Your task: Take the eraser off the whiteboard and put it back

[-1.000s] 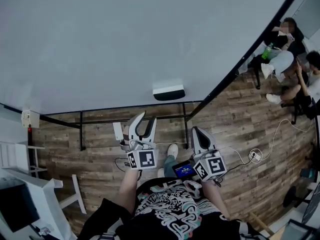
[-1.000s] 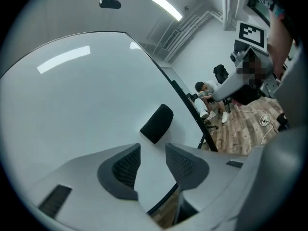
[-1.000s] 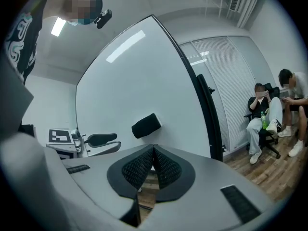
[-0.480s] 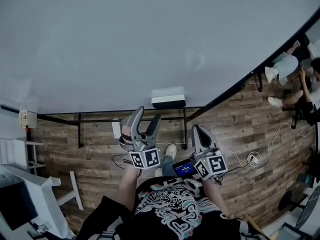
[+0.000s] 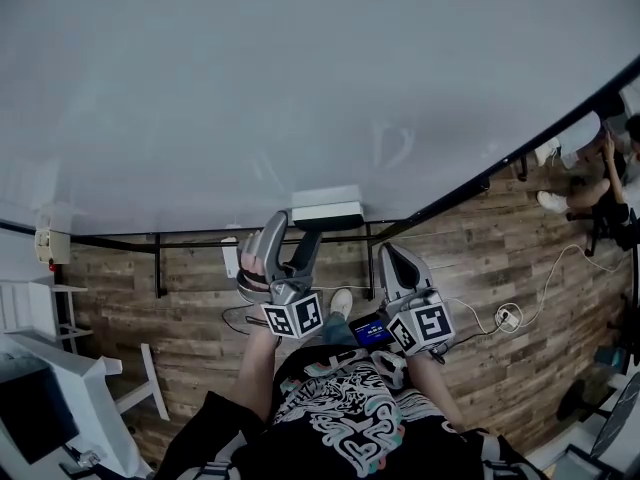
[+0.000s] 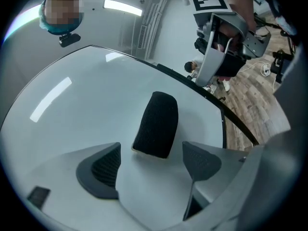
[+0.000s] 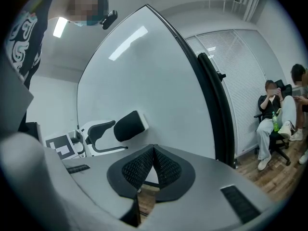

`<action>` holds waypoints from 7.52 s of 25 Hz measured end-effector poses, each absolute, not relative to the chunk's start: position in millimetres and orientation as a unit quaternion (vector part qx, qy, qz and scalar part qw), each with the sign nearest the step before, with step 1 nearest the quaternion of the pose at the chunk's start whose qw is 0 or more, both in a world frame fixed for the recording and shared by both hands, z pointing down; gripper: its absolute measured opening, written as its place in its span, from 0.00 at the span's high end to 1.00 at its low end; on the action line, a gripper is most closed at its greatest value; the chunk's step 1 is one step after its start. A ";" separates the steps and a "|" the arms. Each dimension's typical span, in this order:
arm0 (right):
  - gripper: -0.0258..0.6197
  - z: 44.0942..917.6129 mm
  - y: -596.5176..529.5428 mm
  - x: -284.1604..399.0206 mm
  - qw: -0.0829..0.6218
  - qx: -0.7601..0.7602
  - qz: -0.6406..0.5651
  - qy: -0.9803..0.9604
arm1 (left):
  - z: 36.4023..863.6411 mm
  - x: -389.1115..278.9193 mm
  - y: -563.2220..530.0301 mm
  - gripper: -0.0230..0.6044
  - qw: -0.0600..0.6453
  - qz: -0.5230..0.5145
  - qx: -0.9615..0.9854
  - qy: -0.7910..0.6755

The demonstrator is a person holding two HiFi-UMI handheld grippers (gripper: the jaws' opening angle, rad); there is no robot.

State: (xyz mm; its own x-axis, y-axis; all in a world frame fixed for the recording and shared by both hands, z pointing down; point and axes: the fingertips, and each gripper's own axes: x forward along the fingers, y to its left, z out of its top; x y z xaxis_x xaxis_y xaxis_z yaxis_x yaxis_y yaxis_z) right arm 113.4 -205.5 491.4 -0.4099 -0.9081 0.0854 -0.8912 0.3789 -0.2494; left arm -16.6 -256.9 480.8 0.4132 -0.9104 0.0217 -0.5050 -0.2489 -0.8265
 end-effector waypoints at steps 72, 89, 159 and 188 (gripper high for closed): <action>0.94 437.0 -132.4 94.1 0.078 -0.547 -0.093 0.828 | 435.2 -21.1 -157.1 0.52 0.505 -0.267 -0.716 0.400; 0.94 429.5 -66.7 62.3 0.084 -0.530 -0.090 0.839 | 421.3 -65.2 -83.7 0.52 0.497 -0.283 -0.703 0.424; 0.94 450.2 -181.9 73.3 0.072 -0.510 -0.112 0.850 | 446.9 -42.4 -206.8 0.52 0.478 -0.306 -0.703 0.428; 0.94 460.6 -224.1 84.3 0.064 -0.510 -0.119 0.849 | 463.1 -40.9 -257.2 0.52 0.463 -0.315 -0.705 0.436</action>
State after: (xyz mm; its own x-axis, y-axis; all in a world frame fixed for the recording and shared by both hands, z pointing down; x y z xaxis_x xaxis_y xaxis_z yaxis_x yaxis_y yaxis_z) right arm 84.3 -224.1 460.6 -0.4714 -0.8819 0.0120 -0.8514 0.4515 -0.2669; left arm -40.9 -257.2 463.1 0.4212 -0.9060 0.0416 -0.3223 -0.1923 -0.9269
